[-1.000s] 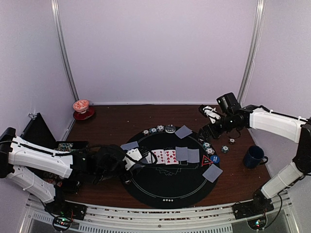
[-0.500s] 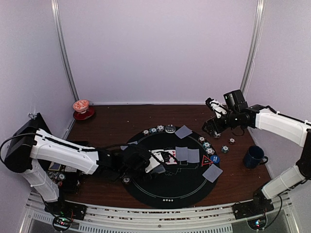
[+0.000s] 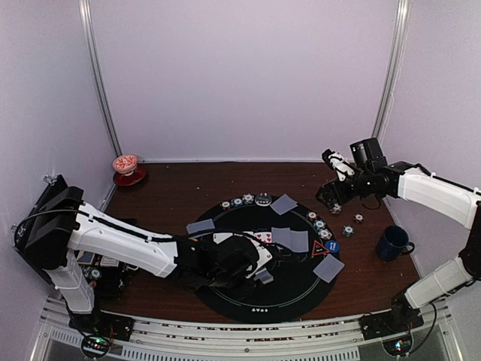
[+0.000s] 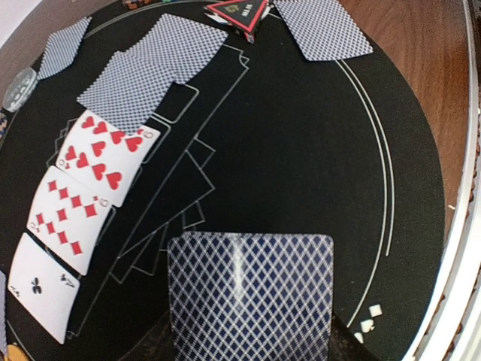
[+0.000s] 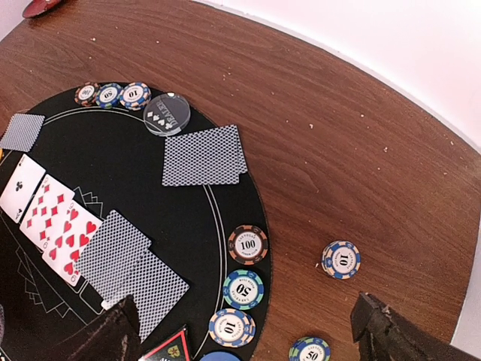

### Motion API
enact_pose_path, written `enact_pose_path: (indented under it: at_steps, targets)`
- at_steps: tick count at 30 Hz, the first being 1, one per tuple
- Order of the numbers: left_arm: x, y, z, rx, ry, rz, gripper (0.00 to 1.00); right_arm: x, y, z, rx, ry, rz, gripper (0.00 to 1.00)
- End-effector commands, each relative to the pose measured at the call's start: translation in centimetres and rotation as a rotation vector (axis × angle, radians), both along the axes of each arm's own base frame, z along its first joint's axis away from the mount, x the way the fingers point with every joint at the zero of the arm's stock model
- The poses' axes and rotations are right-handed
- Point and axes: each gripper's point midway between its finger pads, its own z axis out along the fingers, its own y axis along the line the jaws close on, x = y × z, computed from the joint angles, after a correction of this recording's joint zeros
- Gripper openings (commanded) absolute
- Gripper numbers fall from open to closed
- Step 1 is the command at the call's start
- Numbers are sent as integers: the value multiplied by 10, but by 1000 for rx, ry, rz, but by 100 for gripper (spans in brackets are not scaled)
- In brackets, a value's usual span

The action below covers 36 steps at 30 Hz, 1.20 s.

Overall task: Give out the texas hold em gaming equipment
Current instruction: Place the face-down deck piles on the poker table mat.

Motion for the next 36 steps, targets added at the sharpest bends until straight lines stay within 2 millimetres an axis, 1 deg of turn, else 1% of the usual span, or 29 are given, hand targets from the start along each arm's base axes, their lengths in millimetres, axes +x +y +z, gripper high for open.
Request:
enact_pose_path:
  at_steps: [1,4,6,10,15,20,24,26,31,32,34,36]
  targets:
    - [-19,-24,-10,-22,77,22,54,-3,-3,11,22,-27,-6,100]
    - [-35,-38,-15,-11,79,-32,56,-3,-3,13,23,-30,-2,100]
    - [-42,-43,-17,2,71,-50,57,-4,-3,13,27,-29,0,100]
    - [-42,-45,-24,27,49,-62,57,-4,-2,11,26,-21,9,100]
    - [-49,-46,-31,48,36,-132,58,-4,-2,11,25,-20,10,100]
    - [-55,-44,-39,64,38,-177,62,-4,-2,10,24,-18,10,100]
    - [-56,-42,-42,73,40,-190,69,-4,-2,6,21,-9,12,100]
    - [-53,-40,-43,81,28,-178,74,-3,-2,6,20,-7,12,100]
    - [-44,-32,-44,109,-17,-140,78,-4,-1,6,20,-7,15,100]
    - [-43,-31,-45,116,-21,-135,81,-4,-2,6,19,-6,13,100]
    - [-43,-29,-45,121,-22,-137,96,-4,-2,6,20,-8,13,100]
    - [-45,-29,-42,113,-18,-145,98,-4,-2,6,19,-6,12,100]
